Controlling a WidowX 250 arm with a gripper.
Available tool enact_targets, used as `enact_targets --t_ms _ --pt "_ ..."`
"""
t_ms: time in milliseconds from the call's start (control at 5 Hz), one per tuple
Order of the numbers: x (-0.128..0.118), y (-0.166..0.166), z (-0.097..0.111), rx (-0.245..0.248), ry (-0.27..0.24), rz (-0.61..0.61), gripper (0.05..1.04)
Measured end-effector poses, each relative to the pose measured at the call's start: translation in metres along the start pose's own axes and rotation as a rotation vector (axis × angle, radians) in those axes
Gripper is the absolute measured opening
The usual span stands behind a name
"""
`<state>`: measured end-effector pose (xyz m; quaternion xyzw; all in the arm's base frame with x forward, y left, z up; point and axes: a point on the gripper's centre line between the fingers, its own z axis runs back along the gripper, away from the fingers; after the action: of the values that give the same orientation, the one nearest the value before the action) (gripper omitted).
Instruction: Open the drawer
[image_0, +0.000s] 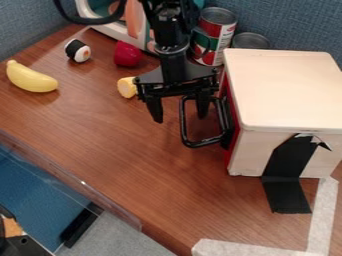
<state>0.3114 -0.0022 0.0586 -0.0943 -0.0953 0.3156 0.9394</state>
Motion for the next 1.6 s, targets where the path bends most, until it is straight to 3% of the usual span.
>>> enact_targets --t_ms 400,600,1000,1200,1600 --pt "0.001 0.004 -0.026 0.032 0.002 0.060 0.999" --pt "-0.001 0.004 -0.036 0.042 0.009 0.097 0.947" --pt "-0.004 -0.002 -0.040 0.057 0.019 0.147 0.354" --pt "-0.005 0.002 -0.034 0.066 0.021 0.121 0.190" --pt "-0.001 0.025 -0.021 0.087 0.030 0.128 0.152"
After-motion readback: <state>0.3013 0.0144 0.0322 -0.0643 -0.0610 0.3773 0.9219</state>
